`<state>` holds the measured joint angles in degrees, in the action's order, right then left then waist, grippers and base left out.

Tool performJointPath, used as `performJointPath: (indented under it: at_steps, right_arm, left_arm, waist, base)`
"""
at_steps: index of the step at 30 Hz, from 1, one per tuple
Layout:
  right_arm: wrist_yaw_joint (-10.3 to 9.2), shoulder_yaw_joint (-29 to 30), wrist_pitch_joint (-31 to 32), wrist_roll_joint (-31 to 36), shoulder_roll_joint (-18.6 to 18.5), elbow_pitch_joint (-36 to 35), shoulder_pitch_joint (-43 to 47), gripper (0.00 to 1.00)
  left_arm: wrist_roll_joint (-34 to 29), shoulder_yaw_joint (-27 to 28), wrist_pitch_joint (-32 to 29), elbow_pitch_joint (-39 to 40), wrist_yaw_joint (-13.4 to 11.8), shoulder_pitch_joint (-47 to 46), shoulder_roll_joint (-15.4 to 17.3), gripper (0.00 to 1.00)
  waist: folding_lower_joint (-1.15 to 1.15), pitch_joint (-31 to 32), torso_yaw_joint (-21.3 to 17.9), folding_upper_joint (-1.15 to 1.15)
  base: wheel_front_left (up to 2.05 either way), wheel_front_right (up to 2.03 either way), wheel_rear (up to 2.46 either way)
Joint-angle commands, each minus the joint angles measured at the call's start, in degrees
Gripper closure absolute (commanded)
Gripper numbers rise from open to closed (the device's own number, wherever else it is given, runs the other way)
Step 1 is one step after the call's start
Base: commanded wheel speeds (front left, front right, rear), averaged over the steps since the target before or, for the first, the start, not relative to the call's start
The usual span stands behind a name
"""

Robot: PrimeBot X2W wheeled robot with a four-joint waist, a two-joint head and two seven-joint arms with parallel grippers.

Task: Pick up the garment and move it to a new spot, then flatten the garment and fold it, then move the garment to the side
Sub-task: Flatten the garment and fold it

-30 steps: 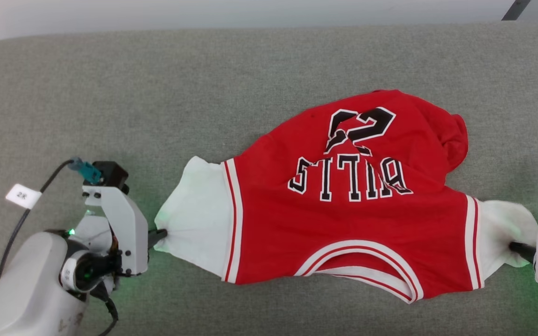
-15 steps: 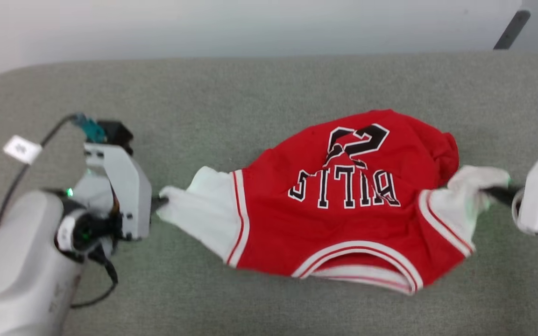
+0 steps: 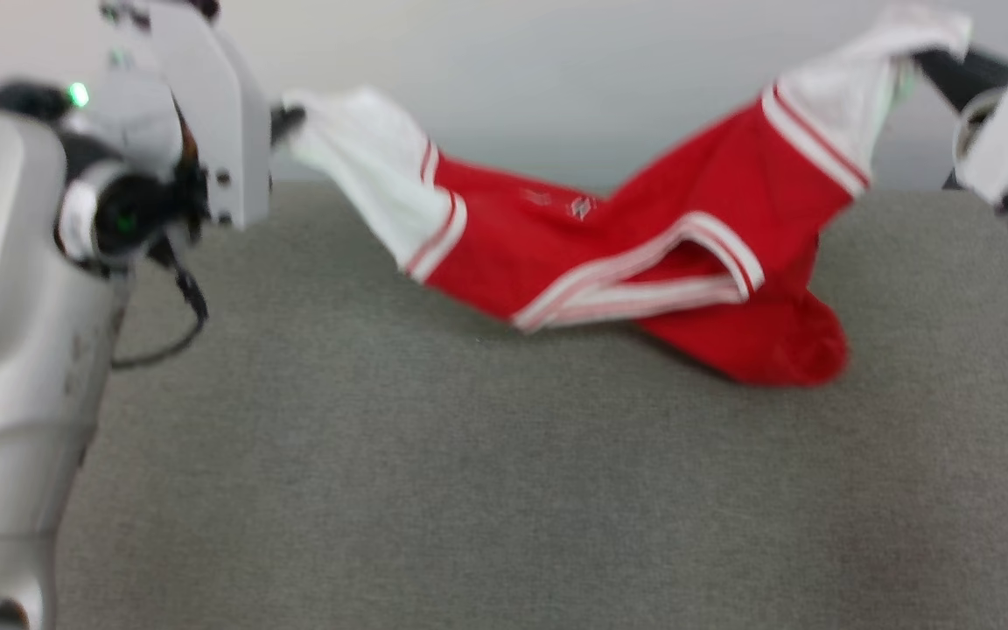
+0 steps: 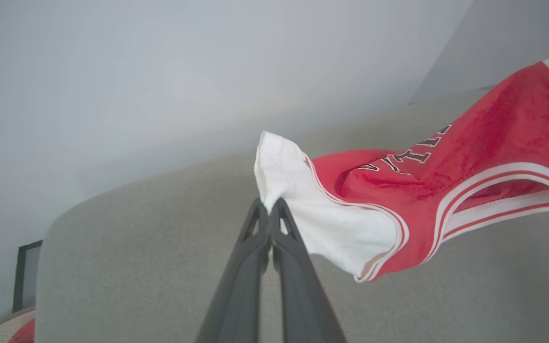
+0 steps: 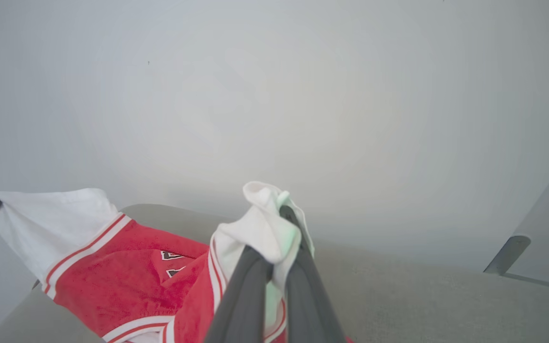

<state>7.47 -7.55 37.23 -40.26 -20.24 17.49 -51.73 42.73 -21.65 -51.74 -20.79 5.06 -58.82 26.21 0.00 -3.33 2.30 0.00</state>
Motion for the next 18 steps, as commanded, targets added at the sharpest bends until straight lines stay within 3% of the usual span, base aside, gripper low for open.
performJointPath:
  at_steps: [1,11,18]
  right_arm:
    - [0.04,-0.7,-2.1,1.4,0.9,1.5,-2.3,1.0]
    - [0.03,-5.7,-21.3,7.7,4.8,14.4,-17.6,1.0]
    - [0.03,-10.2,-25.7,6.3,5.0,21.5,-23.6,1.0]
  left_arm:
    - [-0.9,-0.2,1.1,-0.8,0.5,-2.3,-0.2,1.0]
    - [-5.7,-0.3,11.5,-9.9,1.1,-15.6,-1.5,1.0]
    - [-6.9,-1.4,16.3,-14.5,2.0,-21.1,-1.6,1.0]
  waist:
    - [0.0,1.5,1.3,0.0]
    - [0.0,3.2,2.7,0.0]
    - [0.0,2.9,3.9,0.0]
  base:
    - [0.0,0.0,0.0]
    - [0.0,0.0,0.0]
    - [0.0,0.0,0.0]
